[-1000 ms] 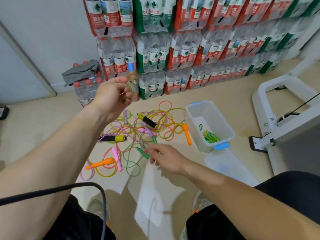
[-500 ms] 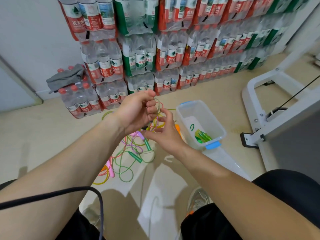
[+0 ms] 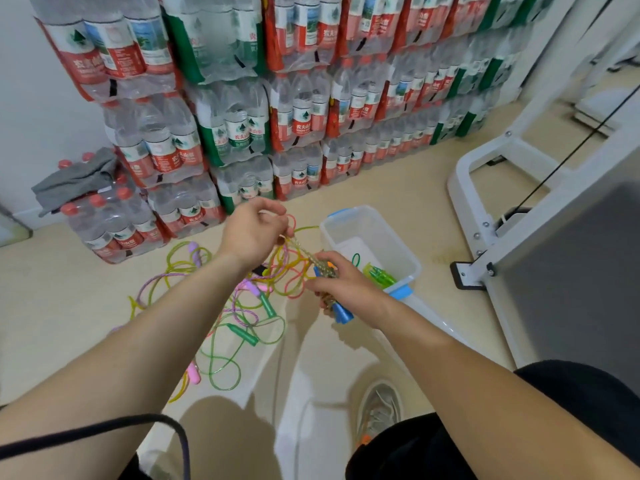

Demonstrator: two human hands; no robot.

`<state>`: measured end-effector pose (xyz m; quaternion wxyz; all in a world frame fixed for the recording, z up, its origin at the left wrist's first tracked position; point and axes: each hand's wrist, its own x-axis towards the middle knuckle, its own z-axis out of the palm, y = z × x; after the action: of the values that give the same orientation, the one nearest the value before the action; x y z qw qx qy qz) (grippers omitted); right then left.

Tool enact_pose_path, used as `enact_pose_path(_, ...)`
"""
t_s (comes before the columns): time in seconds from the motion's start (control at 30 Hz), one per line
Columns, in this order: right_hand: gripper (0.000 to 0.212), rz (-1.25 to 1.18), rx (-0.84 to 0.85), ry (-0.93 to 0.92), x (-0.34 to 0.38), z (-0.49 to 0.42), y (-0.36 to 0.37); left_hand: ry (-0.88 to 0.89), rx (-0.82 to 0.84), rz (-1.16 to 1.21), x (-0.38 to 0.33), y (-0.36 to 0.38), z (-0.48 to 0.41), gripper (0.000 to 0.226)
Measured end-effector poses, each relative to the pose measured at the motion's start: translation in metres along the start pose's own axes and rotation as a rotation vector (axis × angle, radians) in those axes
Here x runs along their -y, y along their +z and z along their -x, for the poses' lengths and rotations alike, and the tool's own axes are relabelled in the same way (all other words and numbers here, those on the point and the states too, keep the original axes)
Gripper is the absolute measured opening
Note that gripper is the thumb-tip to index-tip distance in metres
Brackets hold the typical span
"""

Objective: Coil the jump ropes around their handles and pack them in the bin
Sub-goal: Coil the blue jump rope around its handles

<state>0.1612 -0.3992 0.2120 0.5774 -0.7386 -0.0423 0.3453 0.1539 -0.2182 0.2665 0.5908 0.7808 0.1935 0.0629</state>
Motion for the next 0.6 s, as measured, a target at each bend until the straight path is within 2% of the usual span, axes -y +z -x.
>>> enact_pose_path(0.07,0.047,-0.039,-0.024,0.080,-0.006,-0.007,-0.019,0.021,-0.012,-0.143,0.013,0.018,-0.017,0.009)
enact_pose_path(0.13,0.042,-0.093,-0.078,0.165,-0.015,-0.019,-0.038,0.002,-0.003,-0.175,0.029,0.041,-0.037,0.012)
enact_pose_path(0.27,0.023,-0.180,-0.218,0.180,-0.042,-0.056,-0.083,-0.108,0.030,0.023,0.062,0.097,-0.078,0.021)
enact_pose_path(0.33,0.034,-0.104,-0.325,0.207,-0.057,-0.079,-0.107,-0.168,0.029,0.106,0.076,0.122,-0.097,0.022)
enact_pose_path(0.43,0.049,0.010,-0.444,0.209,-0.077,-0.113,-0.139,-0.200,0.041,0.099,0.101,0.155,-0.124,0.024)
enact_pose_path(0.5,0.046,0.137,-0.477,0.173,-0.090,-0.138,-0.153,-0.146,0.057,-0.007,0.120,0.173,-0.140,0.025)
enact_pose_path(0.6,0.041,0.393,-0.469,0.175,-0.108,-0.173,-0.163,-0.015,0.110,-0.304,0.141,0.194,-0.156,0.016)
